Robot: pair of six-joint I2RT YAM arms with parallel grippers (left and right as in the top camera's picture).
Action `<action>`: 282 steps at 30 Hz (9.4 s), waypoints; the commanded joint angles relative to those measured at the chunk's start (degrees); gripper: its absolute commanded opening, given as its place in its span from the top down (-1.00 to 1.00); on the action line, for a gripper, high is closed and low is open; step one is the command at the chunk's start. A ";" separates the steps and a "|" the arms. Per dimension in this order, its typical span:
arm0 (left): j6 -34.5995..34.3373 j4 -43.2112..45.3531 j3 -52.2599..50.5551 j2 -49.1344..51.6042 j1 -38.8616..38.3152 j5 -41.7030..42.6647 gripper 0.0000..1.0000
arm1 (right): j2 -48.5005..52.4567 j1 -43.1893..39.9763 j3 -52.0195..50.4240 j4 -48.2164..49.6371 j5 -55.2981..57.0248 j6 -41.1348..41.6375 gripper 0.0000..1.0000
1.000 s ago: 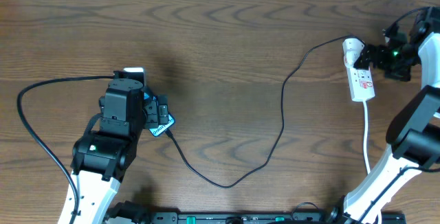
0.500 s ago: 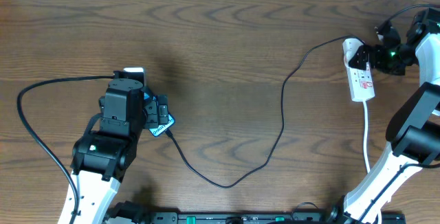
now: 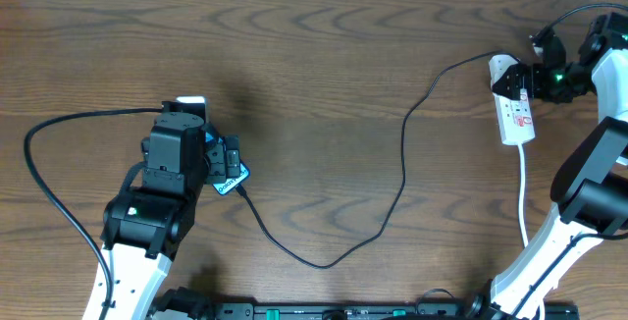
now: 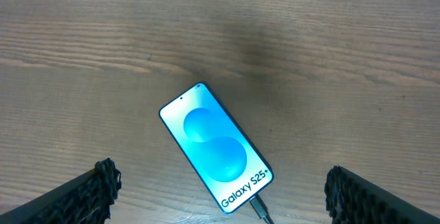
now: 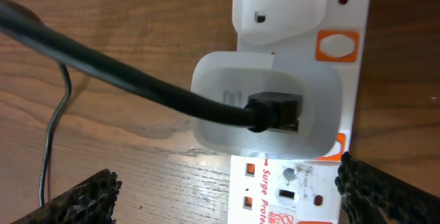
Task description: Plug charger to phone and switch on socket
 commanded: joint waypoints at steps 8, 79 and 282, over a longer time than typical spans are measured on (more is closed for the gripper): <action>0.50 -0.11 0.24 0.17 -0.13 -1.11 -0.95 | -0.04 -0.13 -1.60 1.70 -1.62 0.37 -0.98; 0.50 -0.11 0.24 0.17 -0.13 -1.11 -0.94 | -0.04 0.26 -7.28 6.62 -6.43 5.60 -0.99; 0.50 -0.11 0.24 0.11 -0.13 -1.11 -0.95 | -0.26 -2.40 25.90 -23.96 11.28 24.15 -0.99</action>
